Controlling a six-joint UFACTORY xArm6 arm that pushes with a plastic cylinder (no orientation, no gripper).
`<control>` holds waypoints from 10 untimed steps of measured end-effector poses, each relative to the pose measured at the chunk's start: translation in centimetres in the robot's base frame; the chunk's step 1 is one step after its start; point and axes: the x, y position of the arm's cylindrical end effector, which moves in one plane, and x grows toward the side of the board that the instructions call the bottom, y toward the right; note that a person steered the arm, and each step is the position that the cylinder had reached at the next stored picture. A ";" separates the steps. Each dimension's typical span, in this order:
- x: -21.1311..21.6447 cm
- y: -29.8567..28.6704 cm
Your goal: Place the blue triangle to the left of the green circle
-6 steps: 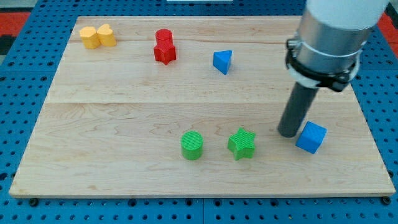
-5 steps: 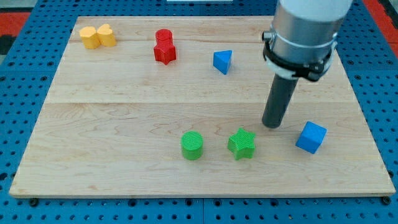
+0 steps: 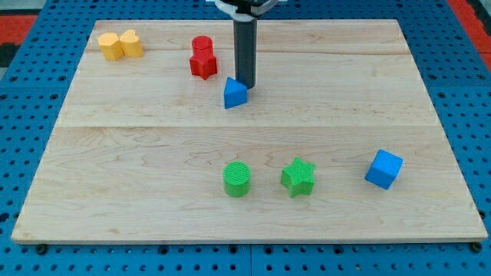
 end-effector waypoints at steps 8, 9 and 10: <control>6.6 -10.1; 7.0 -12.5; 8.8 -13.2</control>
